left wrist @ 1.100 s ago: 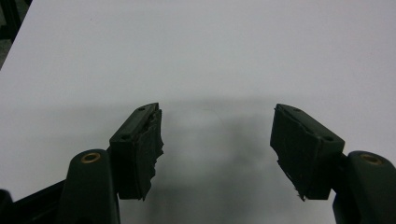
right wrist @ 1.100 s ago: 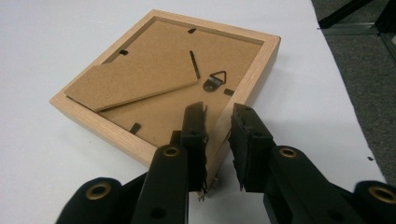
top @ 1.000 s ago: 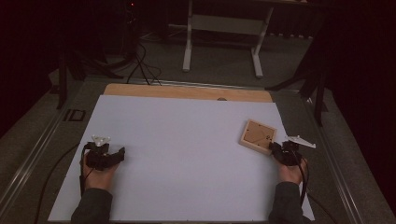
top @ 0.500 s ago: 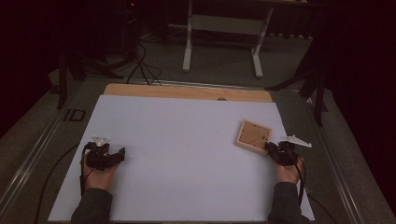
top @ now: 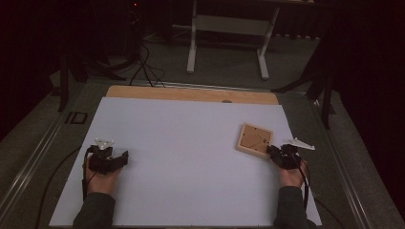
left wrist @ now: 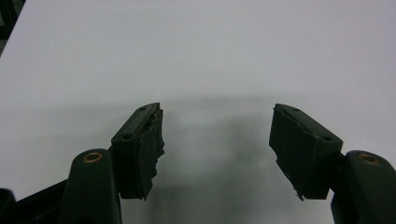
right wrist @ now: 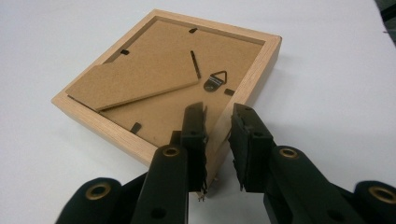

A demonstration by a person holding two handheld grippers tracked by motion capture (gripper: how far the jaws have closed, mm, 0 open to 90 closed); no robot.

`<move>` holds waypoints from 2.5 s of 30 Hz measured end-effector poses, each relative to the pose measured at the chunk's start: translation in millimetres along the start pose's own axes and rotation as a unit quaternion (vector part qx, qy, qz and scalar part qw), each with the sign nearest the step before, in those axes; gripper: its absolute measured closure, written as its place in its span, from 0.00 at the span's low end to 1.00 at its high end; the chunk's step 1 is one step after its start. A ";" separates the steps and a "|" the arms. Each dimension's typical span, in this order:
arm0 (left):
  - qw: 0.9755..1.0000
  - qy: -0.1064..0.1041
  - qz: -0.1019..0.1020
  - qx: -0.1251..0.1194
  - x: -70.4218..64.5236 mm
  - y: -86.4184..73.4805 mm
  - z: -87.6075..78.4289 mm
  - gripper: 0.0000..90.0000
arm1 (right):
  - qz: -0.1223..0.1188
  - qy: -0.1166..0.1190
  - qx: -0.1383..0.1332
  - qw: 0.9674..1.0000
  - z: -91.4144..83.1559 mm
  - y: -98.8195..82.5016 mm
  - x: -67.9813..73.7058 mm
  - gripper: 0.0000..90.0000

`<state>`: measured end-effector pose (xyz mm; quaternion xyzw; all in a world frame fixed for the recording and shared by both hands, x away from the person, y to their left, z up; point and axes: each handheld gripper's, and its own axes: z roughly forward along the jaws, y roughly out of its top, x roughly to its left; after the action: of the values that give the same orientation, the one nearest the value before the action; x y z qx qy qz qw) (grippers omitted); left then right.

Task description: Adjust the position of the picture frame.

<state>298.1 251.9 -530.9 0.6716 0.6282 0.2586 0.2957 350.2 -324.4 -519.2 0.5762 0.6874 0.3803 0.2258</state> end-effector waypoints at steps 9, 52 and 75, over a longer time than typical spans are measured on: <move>1.000 0.000 0.000 0.000 0.0 0.0 0.1 0.39 | -0.008 0.013 0.001 1.000 2.2 0.2 6.7 0.84; 1.000 -0.001 0.002 -0.001 -1.2 0.1 -0.1 0.39 | -0.063 0.059 0.015 0.996 13.4 2.2 52.1 0.84; 1.000 -0.002 0.007 0.002 -3.4 -0.3 0.8 0.39 | -0.085 0.082 0.018 0.993 21.3 1.6 87.3 0.84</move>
<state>298.2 248.5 -531.6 0.6768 0.6234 0.2582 0.2943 346.7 -234.6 -519.7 0.4866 0.7569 0.3929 0.1898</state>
